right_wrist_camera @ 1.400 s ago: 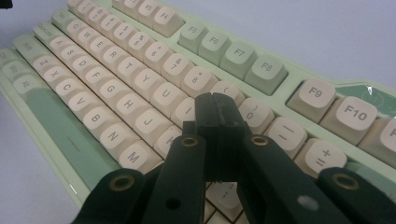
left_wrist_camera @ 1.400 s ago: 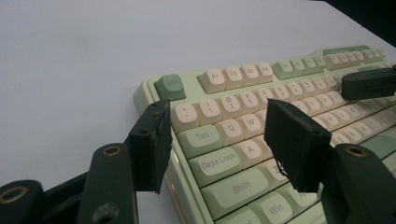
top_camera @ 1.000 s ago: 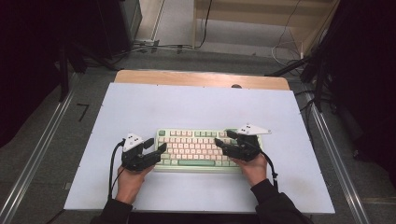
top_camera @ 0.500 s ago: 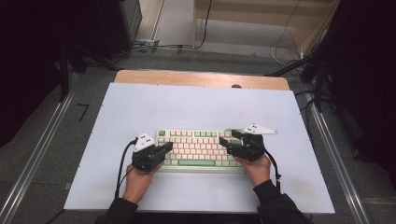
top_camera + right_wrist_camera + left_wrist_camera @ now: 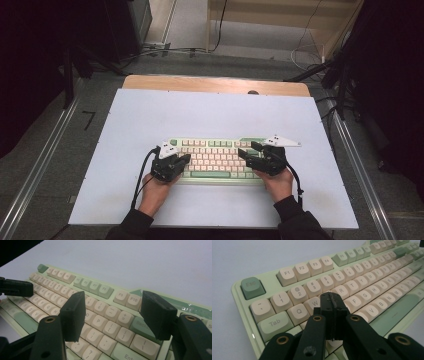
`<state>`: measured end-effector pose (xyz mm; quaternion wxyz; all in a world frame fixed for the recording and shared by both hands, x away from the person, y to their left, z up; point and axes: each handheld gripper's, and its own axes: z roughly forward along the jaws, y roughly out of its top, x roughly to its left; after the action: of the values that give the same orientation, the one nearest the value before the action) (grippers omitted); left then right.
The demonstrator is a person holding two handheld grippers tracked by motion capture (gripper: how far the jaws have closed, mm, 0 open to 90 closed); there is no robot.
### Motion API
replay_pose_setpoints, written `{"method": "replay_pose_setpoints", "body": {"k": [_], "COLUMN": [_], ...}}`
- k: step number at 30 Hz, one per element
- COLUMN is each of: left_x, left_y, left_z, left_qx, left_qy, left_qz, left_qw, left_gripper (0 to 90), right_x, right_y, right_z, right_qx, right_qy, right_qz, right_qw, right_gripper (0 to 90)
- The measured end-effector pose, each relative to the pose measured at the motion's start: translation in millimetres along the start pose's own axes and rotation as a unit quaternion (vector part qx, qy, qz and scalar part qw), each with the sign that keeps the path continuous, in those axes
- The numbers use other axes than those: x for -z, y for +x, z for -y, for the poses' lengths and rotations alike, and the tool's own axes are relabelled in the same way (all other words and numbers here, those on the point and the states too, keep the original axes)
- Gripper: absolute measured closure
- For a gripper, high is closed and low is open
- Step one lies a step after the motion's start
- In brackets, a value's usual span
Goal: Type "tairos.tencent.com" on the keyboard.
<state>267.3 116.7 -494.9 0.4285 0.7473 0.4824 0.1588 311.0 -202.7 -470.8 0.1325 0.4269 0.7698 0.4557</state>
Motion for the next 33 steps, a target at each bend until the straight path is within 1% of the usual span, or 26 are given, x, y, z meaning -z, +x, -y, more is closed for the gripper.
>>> {"method": "replay_pose_setpoints", "body": {"k": [12, 14, 18, 20, 21, 22, 24, 25, 26, 27, 29, 33], "left_x": [-2.1, -2.8, -2.3, -0.1, 1.4, 3.4, 8.0, 9.9, 11.5, 12.9, 14.6, 16.3], "left_y": [0.1, 0.7, 2.2, 2.7, 2.8, 3.1, 3.6, 3.9, 4.4, 5.4, 7.9, 12.2], "left_z": [-2.2, -1.8, -1.4, -1.2, -1.5, -1.7, -1.9, -2.0, -2.1, -2.0, -1.3, 0.0], "left_qx": [0.004, 0.003, 0.004, 0.008, 0.012, 0.012, 0.01, 0.011, 0.013, 0.016, 0.025, 0.039], "left_qy": [0.007, 0.015, 0.015, 0.002, -0.009, -0.022, -0.05, -0.062, -0.071, -0.079, -0.088, -0.094], "left_qz": [0.006, 0.005, 0.008, 0.015, 0.021, 0.024, 0.027, 0.025, 0.021, 0.019, 0.013, 0.008], "left_qw": [0.9999, 0.9999, 0.9999, 0.9999, 0.9997, 0.9994, 0.9983, 0.9977, 0.9971, 0.9966, 0.9957, 0.9948], "left_gripper": [90.0, 90.0, 90.0, 90.0, 87.7, 85.0, 75.5, 68.3, 62.5, 59.4, 55.8, 55.6], "right_x": [5.7, 6.0, 5.9, 5.8, 5.8, 5.8, 5.8, 5.8, 5.7, 5.8, 5.6, 5.6], "right_y": [-3.9, -4.1, -3.6, -3.3, -3.2, -3.3, -3.5, -3.7, -3.8, -3.7, -3.5, -3.3], "right_z": [4.1, 4.5, 5.0, 5.0, 4.9, 5.0, 5.0, 5.0, 5.1, 5.2, 5.4, 5.4], "right_qx": [-0.009, -0.008, -0.007, -0.008, -0.009, -0.009, -0.009, -0.009, -0.009, -0.008, -0.008, -0.008], "right_qy": [-0.002, -0.002, -0.002, -0.001, -0.001, -0.001, -0.001, -0.001, -0.001, 0.0, -0.001, -0.001], "right_qz": [0.007, 0.008, 0.008, 0.009, 0.008, 0.008, 0.008, 0.007, 0.008, 0.008, 0.008, 0.007], "right_qw": [0.9999, 0.9999, 0.9999, 0.9999, 0.9999, 0.9999, 0.9999, 0.9999, 0.9999, 0.9999, 0.9999, 0.9999], "right_gripper": [35.9, 35.9, 36.0, 36.0, 36.0, 36.1, 36.2, 36.3, 36.4, 36.4, 36.4, 37.0]}}
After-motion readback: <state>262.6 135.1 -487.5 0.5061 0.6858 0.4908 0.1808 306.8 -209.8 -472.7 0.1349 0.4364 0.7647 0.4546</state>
